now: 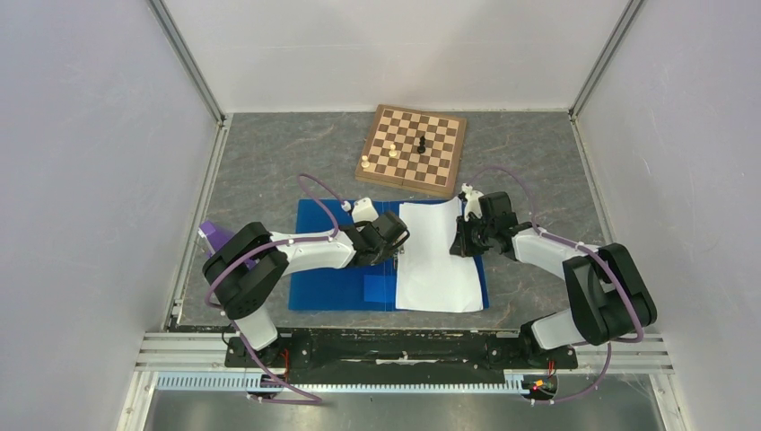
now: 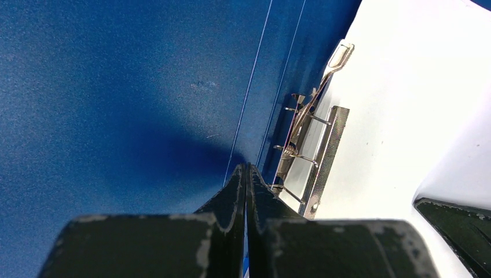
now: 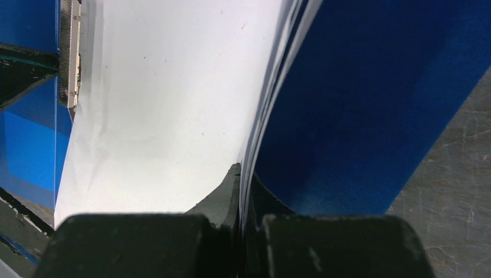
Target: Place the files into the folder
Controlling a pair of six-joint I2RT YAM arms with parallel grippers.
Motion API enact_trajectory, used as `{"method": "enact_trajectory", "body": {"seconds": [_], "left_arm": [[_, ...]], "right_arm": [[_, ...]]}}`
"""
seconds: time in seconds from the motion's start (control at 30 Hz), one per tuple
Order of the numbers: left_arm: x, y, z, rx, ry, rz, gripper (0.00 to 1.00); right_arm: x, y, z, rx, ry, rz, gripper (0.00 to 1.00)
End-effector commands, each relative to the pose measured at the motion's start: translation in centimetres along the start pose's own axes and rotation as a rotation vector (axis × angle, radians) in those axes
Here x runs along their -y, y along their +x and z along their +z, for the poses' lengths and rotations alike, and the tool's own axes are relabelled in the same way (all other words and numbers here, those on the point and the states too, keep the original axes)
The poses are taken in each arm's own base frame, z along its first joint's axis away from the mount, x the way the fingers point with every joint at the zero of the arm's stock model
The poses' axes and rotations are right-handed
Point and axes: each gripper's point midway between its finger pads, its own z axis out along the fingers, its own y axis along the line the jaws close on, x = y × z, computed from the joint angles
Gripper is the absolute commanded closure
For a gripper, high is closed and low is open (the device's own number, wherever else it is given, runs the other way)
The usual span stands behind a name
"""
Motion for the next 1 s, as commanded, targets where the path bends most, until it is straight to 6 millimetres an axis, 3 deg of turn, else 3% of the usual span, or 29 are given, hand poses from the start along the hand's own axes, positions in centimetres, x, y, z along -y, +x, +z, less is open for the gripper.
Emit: {"method": "enact_trajectory", "body": {"seconds": [0.0, 0.83, 0.87, 0.97], "left_arm": [[0.6, -0.5, 0.0, 0.012, 0.009, 0.039, 0.98], [0.6, -0.6, 0.0, 0.015, 0.009, 0.037, 0.98], [0.5, -0.5, -0.1, 0.015, 0.009, 0.038, 0.98], [0.6, -0.7, -0.2, 0.019, 0.011, 0.036, 0.98]], "right_arm": [[0.0, -1.4, 0.1, 0.019, 0.018, -0.049, 1.00], [0.1, -2.1, 0.4, 0.023, 0.045, -0.052, 1.00], [0.2, -2.2, 0.4, 0.025, 0.051, -0.050, 0.99], [0.4, -2.4, 0.1, 0.028, 0.072, -0.048, 0.83]]}}
